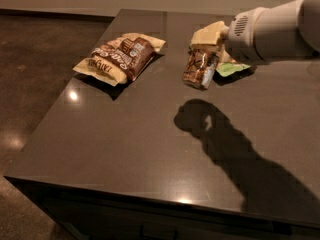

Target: Place orange can upright

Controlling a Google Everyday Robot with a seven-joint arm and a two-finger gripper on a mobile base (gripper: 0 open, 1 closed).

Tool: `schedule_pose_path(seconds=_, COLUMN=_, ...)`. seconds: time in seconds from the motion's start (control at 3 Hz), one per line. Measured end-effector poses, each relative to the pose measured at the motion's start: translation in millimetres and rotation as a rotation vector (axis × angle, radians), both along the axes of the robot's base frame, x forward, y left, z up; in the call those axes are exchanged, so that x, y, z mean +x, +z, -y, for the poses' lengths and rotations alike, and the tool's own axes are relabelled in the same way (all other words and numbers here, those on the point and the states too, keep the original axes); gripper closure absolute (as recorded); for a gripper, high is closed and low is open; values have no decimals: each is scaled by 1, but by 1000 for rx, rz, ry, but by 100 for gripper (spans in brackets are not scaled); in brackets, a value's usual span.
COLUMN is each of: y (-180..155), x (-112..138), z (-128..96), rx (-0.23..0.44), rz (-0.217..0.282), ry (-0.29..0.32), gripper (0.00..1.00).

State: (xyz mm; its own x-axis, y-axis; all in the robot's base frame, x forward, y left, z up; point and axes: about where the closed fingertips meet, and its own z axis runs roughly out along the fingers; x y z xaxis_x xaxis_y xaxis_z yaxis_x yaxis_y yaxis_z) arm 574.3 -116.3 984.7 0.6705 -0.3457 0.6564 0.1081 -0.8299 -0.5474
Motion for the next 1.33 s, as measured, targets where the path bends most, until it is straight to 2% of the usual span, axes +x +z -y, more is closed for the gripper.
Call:
schedule_pose_path(seconds=0.67, y=8, x=-15, z=-2, rx=-75, rz=223, ry=110, gripper=100)
schedule_pose_path(seconds=1.0, y=9, x=-25, z=-6, rx=-161, rz=311, ry=184, gripper=100)
schedule_pose_path(seconds=1.33, y=12, x=-27, z=-10, rx=-223, rz=351, ry=221, gripper=100)
